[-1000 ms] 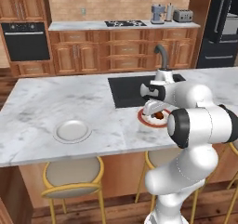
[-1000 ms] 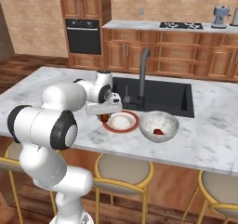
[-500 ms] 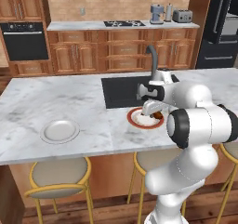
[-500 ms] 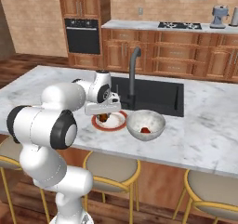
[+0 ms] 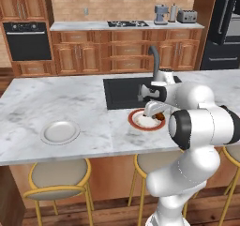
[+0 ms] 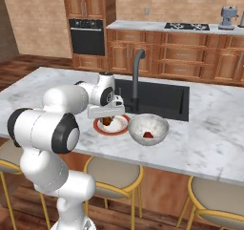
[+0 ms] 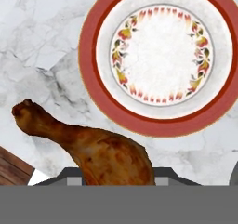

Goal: Pick the chicken drumstick and bell pepper from their plates and place them in the bowl. Then put the bowl in the fridge.

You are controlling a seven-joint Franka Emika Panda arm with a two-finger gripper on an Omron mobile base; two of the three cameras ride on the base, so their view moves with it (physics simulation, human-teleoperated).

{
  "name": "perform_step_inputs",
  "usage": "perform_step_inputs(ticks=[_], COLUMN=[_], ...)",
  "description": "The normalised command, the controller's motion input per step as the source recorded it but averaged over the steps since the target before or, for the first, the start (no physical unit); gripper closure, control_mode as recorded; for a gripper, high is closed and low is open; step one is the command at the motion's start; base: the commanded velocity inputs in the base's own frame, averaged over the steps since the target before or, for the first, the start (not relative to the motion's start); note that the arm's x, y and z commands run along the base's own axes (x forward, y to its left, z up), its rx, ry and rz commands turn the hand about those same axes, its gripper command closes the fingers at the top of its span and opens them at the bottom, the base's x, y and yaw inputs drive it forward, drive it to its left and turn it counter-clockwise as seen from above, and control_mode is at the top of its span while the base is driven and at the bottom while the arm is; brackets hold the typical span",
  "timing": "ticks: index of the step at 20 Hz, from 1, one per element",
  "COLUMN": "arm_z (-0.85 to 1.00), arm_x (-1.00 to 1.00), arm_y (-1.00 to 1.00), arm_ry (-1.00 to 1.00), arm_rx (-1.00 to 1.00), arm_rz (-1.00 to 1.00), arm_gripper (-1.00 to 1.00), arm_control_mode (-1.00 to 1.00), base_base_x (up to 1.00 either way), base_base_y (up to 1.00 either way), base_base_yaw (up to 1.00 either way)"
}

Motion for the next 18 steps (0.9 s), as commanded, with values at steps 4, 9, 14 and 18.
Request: perform_step_inputs(ticks=[4,9,14,18], arm_z=[0.0,0.0,0.0,0.0], arm_x=[0.0,0.0,0.0,0.0], arm_y=[0.0,0.0,0.0,0.0], arm_ry=[0.0,0.0,0.0,0.0], arm_rx=[0.0,0.0,0.0,0.0], arm_rz=[0.0,0.0,0.0,0.0], arm_gripper=[1.0,1.0,1.0,1.0], arm_control_mode=[1.0,1.0,1.0,-1.0], base_base_x=[0.08,0.0,0.0,0.0], base_base_y=[0.0,0.0,0.0,0.0], base_base_yaw=[0.0,0.0,0.0,0.0])
